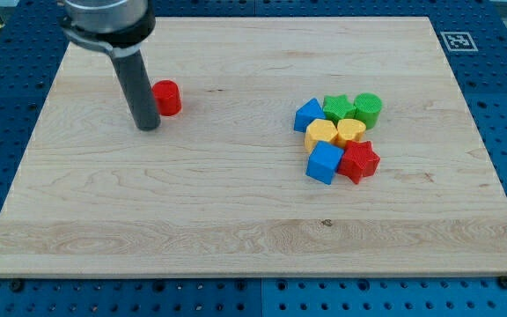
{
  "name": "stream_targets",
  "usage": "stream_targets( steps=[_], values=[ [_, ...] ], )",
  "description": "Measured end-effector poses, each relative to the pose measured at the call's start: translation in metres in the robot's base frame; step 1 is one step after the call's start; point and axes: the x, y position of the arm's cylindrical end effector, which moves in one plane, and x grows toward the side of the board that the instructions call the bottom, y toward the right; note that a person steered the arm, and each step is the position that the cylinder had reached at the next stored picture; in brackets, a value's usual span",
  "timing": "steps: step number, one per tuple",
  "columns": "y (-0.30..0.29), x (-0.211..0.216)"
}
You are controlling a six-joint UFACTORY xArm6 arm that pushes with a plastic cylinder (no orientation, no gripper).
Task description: Place the red circle above the green star
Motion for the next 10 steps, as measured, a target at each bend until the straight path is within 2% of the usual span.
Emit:
stream_targets(
  steps=[1, 2, 3, 4, 5, 6, 7, 8, 10],
  values=[
    [0.051, -0.012],
    [0.105, -0.042],
    [0.109, -0.031],
    [0.074, 0.007],
    [0.033, -0.002],
    [0.040, -0.047],
    [0.087, -0.090],
    [0.089, -0.082],
    [0.000, -0.060]
  ],
)
